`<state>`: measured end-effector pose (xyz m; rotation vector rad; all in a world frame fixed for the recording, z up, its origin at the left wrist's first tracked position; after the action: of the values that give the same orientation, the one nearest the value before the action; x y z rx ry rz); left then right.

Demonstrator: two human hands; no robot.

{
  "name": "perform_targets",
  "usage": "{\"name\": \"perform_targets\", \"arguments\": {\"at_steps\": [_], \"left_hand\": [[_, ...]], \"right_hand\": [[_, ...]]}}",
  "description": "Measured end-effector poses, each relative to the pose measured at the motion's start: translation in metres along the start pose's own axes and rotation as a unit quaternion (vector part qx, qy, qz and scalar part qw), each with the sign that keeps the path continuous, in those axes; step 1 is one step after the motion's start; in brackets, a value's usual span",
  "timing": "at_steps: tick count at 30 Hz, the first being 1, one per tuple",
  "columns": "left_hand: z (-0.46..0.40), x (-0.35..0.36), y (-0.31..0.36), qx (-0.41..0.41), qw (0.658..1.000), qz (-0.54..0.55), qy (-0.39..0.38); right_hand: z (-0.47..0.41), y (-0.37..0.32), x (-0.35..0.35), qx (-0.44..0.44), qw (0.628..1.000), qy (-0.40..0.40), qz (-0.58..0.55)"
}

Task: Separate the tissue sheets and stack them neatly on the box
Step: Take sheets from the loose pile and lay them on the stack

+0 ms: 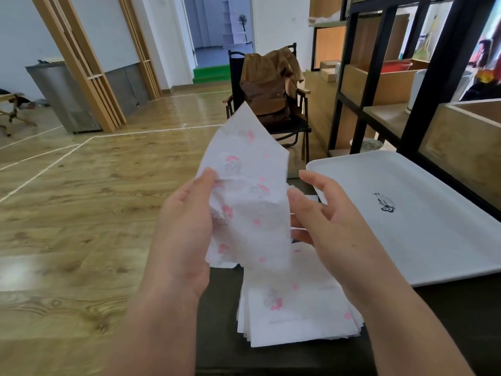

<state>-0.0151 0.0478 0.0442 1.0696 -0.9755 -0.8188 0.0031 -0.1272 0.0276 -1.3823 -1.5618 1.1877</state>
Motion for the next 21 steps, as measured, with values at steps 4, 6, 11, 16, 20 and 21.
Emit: {"name": "perform_targets", "arguments": {"at_steps": [4,6,11,16,20,21], "left_hand": [[0.005,0.011,-0.007,-0.001,1.000,-0.030,-0.006],[0.005,0.012,-0.008,0.003,0.999,-0.052,-0.016],[0.001,0.002,-0.003,0.008,0.997,-0.078,-0.024],[0.003,-0.003,0.009,0.127,0.976,-0.174,-0.040],[0.009,0.003,0.016,0.194,0.938,-0.284,-0.046],[0.010,0.003,0.017,0.207,0.928,-0.310,-0.028]], "right_hand": [[-0.001,-0.004,0.001,-0.014,0.996,0.039,-0.082],[-0.001,-0.007,-0.004,-0.046,0.996,0.051,-0.054],[-0.001,-0.013,-0.013,-0.105,0.992,0.068,-0.024],[-0.002,-0.013,-0.013,-0.106,0.994,0.041,-0.006],[0.000,-0.017,-0.013,-0.119,0.991,0.028,0.050],[-0.001,-0.017,-0.013,-0.119,0.990,0.030,0.071]]}}
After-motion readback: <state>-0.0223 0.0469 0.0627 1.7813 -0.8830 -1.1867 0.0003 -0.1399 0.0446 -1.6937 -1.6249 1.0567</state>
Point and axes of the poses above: each hand's wrist, its own z-axis away from the middle knuckle, its own x-axis out of the palm, y = z × x, the point moved 6 cm from there along -z, towards the middle knuckle, and after that the axes turned 10 degrees about -x, right-handed, at the moved point
